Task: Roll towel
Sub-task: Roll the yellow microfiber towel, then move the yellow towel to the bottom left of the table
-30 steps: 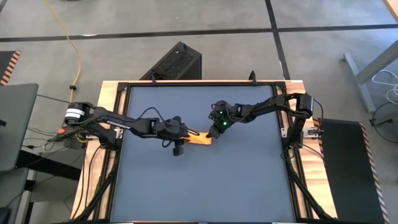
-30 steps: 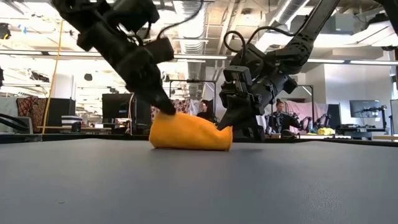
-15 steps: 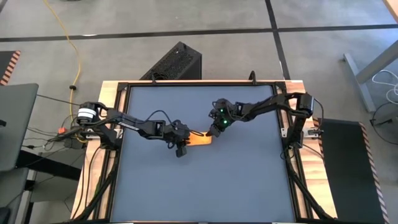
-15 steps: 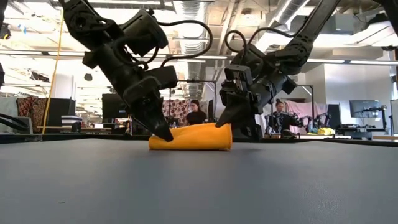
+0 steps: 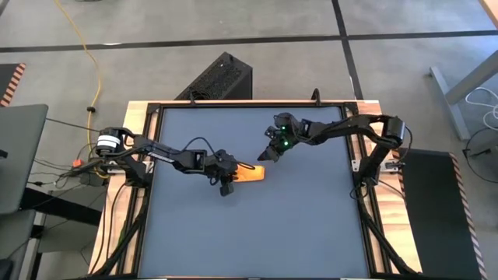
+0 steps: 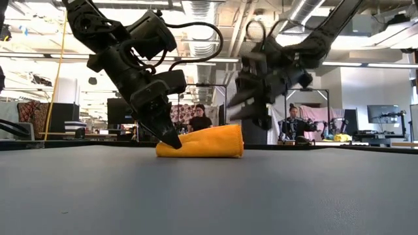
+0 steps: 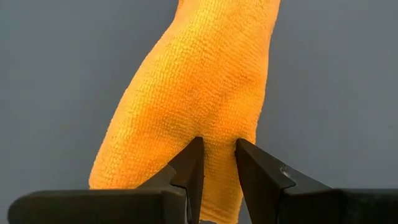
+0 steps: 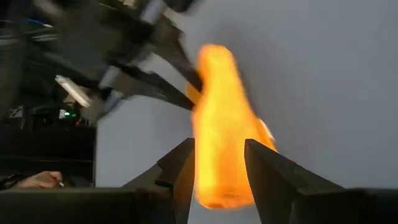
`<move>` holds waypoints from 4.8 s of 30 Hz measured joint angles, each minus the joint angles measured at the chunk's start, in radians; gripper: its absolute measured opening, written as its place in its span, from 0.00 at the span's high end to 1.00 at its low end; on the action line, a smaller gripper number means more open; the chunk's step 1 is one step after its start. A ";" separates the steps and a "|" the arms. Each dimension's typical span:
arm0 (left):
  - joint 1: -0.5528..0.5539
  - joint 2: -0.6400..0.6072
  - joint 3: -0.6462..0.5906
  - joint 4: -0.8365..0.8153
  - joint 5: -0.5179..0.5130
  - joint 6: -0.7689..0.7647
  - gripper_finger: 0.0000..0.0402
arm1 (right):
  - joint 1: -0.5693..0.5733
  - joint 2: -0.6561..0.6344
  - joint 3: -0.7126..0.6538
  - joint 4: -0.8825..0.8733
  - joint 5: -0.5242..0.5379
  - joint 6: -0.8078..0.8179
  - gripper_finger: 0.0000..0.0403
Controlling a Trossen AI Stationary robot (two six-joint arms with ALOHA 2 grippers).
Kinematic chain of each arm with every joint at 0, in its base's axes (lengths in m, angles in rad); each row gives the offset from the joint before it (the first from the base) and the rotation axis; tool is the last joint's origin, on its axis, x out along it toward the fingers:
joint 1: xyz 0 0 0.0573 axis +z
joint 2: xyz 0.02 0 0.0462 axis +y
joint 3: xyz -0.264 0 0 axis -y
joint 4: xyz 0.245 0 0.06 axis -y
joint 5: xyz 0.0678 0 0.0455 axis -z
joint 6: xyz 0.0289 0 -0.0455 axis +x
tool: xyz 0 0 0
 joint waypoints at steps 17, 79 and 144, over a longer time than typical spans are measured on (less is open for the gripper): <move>0.000 0.000 0.000 0.000 0.049 -0.019 0.79 | 0.180 0.062 0.000 0.064 0.279 -0.008 0.84; 0.178 0.257 0.454 -0.442 0.173 0.282 0.57 | 0.456 -0.331 0.000 -0.493 0.515 -0.034 0.94; -0.733 -0.178 0.024 -0.798 -0.337 -1.753 0.99 | 0.509 0.105 0.081 0.173 0.427 -0.008 0.94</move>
